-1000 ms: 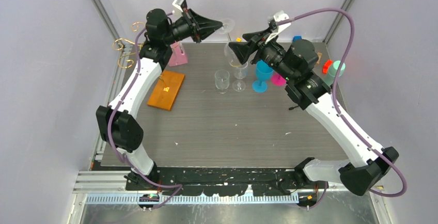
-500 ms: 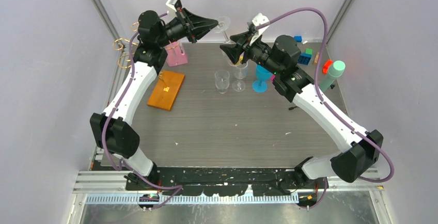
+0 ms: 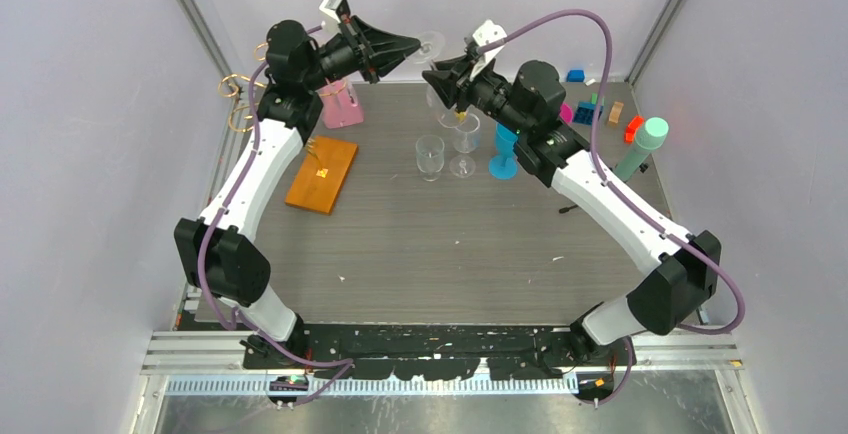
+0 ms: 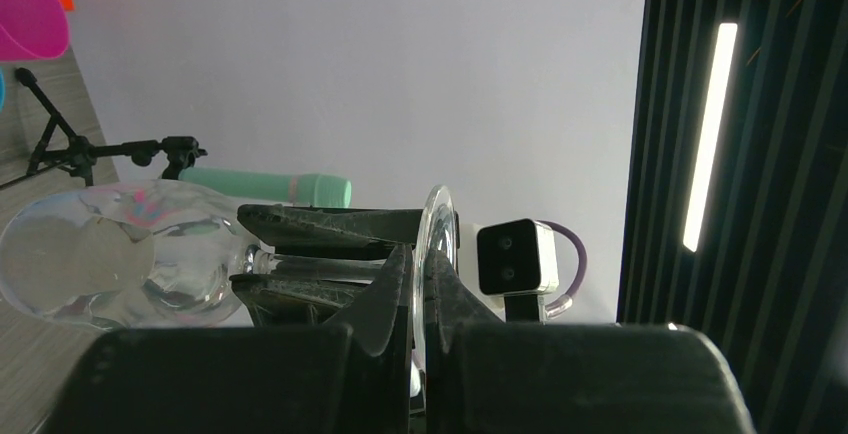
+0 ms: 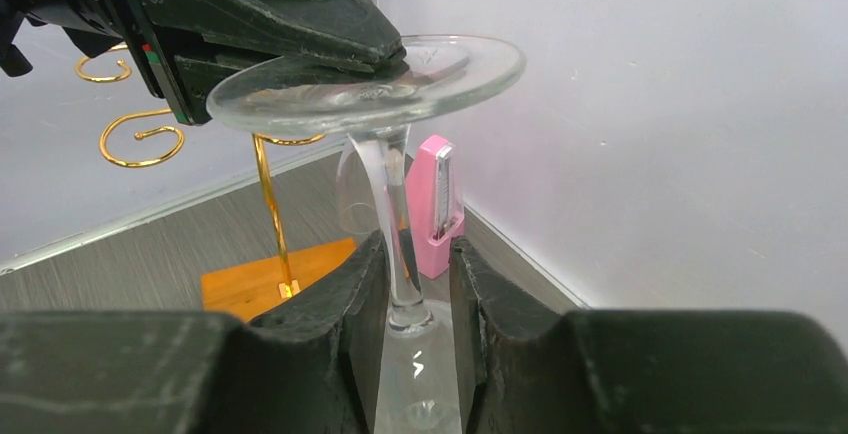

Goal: Take the wine glass off the wine glass rack

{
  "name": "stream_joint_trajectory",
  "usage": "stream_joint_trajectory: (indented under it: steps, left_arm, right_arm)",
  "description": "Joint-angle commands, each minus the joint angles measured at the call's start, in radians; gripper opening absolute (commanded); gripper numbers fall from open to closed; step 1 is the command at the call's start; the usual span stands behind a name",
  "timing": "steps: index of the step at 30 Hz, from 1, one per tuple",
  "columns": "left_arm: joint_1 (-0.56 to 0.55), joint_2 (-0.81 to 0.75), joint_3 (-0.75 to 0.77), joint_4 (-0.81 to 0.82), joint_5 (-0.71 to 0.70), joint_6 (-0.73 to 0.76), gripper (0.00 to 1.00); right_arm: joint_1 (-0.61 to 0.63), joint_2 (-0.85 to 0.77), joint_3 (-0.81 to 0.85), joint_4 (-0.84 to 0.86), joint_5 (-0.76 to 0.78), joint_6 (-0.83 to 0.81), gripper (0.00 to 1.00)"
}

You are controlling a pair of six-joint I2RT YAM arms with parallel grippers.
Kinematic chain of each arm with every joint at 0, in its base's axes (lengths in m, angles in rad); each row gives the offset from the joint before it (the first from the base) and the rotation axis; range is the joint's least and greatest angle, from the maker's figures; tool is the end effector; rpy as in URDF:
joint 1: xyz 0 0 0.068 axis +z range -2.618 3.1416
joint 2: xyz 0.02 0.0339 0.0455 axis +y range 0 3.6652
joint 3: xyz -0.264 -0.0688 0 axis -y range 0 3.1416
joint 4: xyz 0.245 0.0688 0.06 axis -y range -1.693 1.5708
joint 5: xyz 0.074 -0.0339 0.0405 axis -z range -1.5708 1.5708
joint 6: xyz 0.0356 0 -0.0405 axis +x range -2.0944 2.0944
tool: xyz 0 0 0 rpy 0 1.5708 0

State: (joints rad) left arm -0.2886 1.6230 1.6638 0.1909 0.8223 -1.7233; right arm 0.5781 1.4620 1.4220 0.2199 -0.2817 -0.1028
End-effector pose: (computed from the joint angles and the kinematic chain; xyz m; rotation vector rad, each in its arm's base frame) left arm 0.3489 -0.1308 0.4696 -0.3905 1.7982 -2.0962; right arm 0.2835 0.1968 0.4455 -0.6934 1.2434 0.5893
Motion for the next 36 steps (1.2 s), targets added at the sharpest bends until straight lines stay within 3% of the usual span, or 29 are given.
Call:
stream_joint_trajectory:
  steps: [1,5,7,10,12,13,17,23,26,30,36]
  left_arm:
    - [-0.007,-0.017,0.022,0.057,0.028,-0.002,0.0]
    - [-0.007,-0.015,0.029,0.02,0.027,0.019,0.0]
    - [-0.006,-0.012,0.034,0.004,0.024,0.03,0.0]
    - [-0.005,-0.008,0.036,-0.002,0.018,0.037,0.0]
    - [-0.004,-0.005,0.037,0.0,0.013,0.038,0.0]
    - [-0.004,-0.005,0.037,0.001,0.01,0.04,0.02]
    - [-0.004,-0.004,0.034,0.005,-0.005,0.051,0.28]
    - [-0.004,-0.019,0.02,-0.022,-0.031,0.089,0.53]
    - [-0.004,-0.032,-0.001,-0.027,-0.049,0.112,0.62]
    - [-0.004,-0.063,-0.046,-0.048,-0.084,0.173,0.72]
    - [-0.007,-0.107,-0.123,-0.086,-0.148,0.214,0.77]
  right_arm:
    - [0.0,0.031,0.06,0.049,0.018,-0.027,0.33]
    - [0.0,0.045,0.076,0.05,0.026,-0.034,0.31]
    - [0.0,0.049,0.081,0.051,0.036,-0.029,0.26]
    - [0.0,0.049,0.08,0.074,0.068,-0.003,0.05]
    - [0.0,0.046,0.072,0.099,0.092,0.014,0.01]
    - [-0.001,0.045,0.066,0.107,0.099,0.026,0.01]
    - [0.0,0.036,0.045,0.171,0.156,0.085,0.0]
    - [0.0,0.017,0.013,0.248,0.21,0.196,0.0]
    - [-0.001,0.01,0.007,0.266,0.263,0.243,0.0]
    - [0.0,-0.003,0.007,0.298,0.46,0.377,0.0]
    - [-0.001,-0.038,-0.017,0.403,0.53,0.551,0.0]
